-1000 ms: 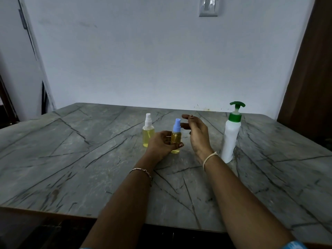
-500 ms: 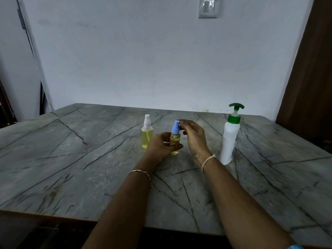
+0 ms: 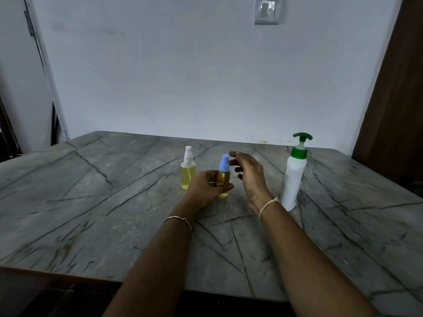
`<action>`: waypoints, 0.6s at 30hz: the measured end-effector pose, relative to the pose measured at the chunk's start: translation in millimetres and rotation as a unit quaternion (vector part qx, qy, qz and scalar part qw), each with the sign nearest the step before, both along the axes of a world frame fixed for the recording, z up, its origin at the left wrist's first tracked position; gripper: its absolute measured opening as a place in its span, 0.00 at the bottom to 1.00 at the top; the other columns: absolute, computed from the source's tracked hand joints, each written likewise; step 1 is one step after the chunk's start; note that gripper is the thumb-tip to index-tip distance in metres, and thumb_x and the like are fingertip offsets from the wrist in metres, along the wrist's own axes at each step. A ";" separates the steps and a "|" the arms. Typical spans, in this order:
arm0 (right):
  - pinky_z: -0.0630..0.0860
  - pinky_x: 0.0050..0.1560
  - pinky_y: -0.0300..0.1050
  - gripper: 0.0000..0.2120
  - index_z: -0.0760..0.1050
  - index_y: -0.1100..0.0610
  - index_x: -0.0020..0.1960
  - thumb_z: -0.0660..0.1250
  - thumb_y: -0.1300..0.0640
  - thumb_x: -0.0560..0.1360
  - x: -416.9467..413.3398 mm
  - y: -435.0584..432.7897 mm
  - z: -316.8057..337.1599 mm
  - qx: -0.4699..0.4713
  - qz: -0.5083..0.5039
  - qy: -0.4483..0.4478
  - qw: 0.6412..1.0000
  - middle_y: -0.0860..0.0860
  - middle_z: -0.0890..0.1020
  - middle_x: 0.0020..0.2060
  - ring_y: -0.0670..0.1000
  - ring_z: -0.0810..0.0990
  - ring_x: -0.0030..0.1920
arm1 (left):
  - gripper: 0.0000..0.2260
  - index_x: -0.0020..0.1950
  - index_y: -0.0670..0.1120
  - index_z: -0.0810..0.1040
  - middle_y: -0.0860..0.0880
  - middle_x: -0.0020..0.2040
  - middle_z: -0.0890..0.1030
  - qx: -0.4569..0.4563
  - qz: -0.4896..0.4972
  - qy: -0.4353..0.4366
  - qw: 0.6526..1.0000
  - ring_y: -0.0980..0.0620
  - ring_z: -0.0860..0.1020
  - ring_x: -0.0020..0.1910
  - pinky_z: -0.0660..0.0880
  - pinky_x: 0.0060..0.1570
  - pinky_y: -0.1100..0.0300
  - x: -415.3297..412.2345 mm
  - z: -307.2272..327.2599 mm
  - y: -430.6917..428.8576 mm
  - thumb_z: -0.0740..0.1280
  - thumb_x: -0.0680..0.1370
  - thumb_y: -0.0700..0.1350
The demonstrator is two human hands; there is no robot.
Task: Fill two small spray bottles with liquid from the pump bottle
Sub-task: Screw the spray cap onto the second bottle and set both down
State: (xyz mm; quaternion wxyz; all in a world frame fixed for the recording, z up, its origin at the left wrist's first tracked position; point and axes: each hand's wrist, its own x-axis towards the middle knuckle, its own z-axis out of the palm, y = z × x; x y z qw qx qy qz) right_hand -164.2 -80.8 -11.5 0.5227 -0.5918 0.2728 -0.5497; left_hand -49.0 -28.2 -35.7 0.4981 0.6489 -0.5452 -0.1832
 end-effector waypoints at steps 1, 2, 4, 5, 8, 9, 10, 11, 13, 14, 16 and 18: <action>0.72 0.42 0.31 0.13 0.80 0.61 0.57 0.59 0.59 0.80 0.5 0.0 0.0 -0.003 0.004 0.000 1.000 0.49 0.81 0.48 0.39 0.76 0.42 | 0.20 0.60 0.45 0.77 0.48 0.54 0.82 0.001 -0.001 0.002 1.000 0.54 0.79 0.52 0.75 0.56 0.59 -0.2 0.4 0.5 0.75 0.70 0.47; 0.72 0.41 0.27 0.12 0.80 0.61 0.57 0.60 0.60 0.80 0.9 0.0 -0.2 -0.006 0.009 0.003 1.000 0.49 0.82 0.48 0.38 0.76 0.43 | 0.20 0.60 0.45 0.77 0.48 0.54 0.82 0.002 -0.001 0.002 1.000 0.53 0.79 0.52 0.75 0.57 0.57 -0.1 0.4 0.4 0.75 0.70 0.47; 0.72 0.44 0.25 0.11 0.79 0.62 0.58 0.62 0.61 0.78 1.7 0.7 -0.9 -0.009 0.033 0.020 0.999 0.50 0.82 0.50 0.41 0.78 0.47 | 0.20 0.60 0.45 0.78 0.48 0.54 0.82 0.002 -0.001 0.002 1.000 0.53 0.79 0.53 0.75 0.58 0.56 0.1 0.0 0.6 0.75 0.70 0.48; 0.74 0.46 0.27 0.11 0.79 0.61 0.59 0.64 0.62 0.78 1.9 0.9 -1.7 -0.013 0.045 0.031 0.998 0.51 0.83 0.51 0.42 0.79 0.49 | 0.20 0.59 0.45 0.78 0.48 0.54 0.82 0.002 -0.001 0.002 1.000 0.53 0.80 0.53 0.76 0.58 0.55 -0.1 0.0 0.5 0.75 0.70 0.48; 0.75 0.42 0.28 0.13 0.78 0.60 0.60 0.67 0.63 0.76 3.4 1.4 -5.8 -0.030 0.043 0.041 0.998 0.52 0.83 0.51 0.43 0.80 0.49 | 0.18 0.57 0.44 0.79 0.48 0.52 0.83 -0.003 0.000 0.002 1.000 0.52 0.81 0.51 0.78 0.57 0.52 -0.2 -1.1 0.2 0.75 0.69 0.48; 0.76 0.42 0.28 0.13 0.78 0.60 0.60 0.68 0.63 0.75 3.9 2.0 -6.4 -0.036 0.034 0.035 0.998 0.53 0.83 0.50 0.44 0.81 0.48 | 0.17 0.56 0.44 0.79 0.48 0.51 0.83 -0.003 0.001 -0.002 1.000 0.52 0.81 0.50 0.78 0.56 0.53 -0.8 -0.3 0.5 0.75 0.70 0.47; 0.76 0.44 0.29 0.13 0.78 0.60 0.59 0.69 0.63 0.74 4.5 2.1 -7.1 -0.043 0.024 0.032 0.998 0.53 0.83 0.49 0.44 0.81 0.48 | 0.16 0.56 0.44 0.79 0.48 0.51 0.83 -0.004 0.002 -0.007 1.000 0.53 0.81 0.50 0.78 0.55 0.55 -1.2 0.4 0.9 0.75 0.70 0.47; 0.77 0.46 0.31 0.13 0.78 0.59 0.58 0.70 0.62 0.74 5.3 1.4 -7.9 -0.051 0.014 0.034 0.998 0.52 0.83 0.49 0.45 0.81 0.48 | 0.15 0.55 0.44 0.79 0.48 0.51 0.83 -0.005 0.002 -0.012 1.000 0.53 0.80 0.50 0.77 0.54 0.57 -1.2 0.9 1.0 0.74 0.71 0.46; 0.77 0.47 0.34 0.15 0.78 0.57 0.58 0.73 0.60 0.72 6.3 -0.5 -9.6 -0.061 -0.001 0.052 0.997 0.50 0.82 0.48 0.44 0.80 0.49 | 0.15 0.56 0.43 0.79 0.48 0.50 0.82 -0.006 -0.002 -0.018 1.000 0.54 0.80 0.49 0.77 0.52 0.60 -1.6 1.4 2.0 0.74 0.71 0.46; 0.76 0.46 0.34 0.15 0.78 0.56 0.58 0.73 0.58 0.72 6.0 -1.2 -9.9 -0.060 -0.003 0.058 0.996 0.49 0.82 0.48 0.44 0.79 0.50 | 0.16 0.56 0.42 0.79 0.48 0.50 0.82 -0.004 -0.003 -0.020 1.000 0.53 0.80 0.49 0.76 0.51 0.61 -1.8 1.4 2.6 0.74 0.71 0.46; 0.76 0.46 0.35 0.15 0.78 0.55 0.58 0.73 0.57 0.72 4.5 -1.8 -9.6 -0.044 0.008 0.052 0.998 0.50 0.83 0.48 0.45 0.80 0.50 | 0.17 0.57 0.42 0.79 0.50 0.49 0.81 0.002 -0.001 -0.019 1.000 0.54 0.79 0.50 0.76 0.52 0.60 -0.9 1.5 2.6 0.74 0.71 0.47; 0.78 0.47 0.35 0.11 0.79 0.54 0.56 0.70 0.59 0.74 2.7 -2.1 -9.0 -0.025 0.033 0.024 0.999 0.51 0.83 0.48 0.47 0.81 0.51 | 0.17 0.56 0.44 0.79 0.50 0.50 0.82 0.009 0.002 -0.016 1.000 0.53 0.80 0.51 0.77 0.54 0.58 0.8 0.3 0.6 0.74 0.70 0.48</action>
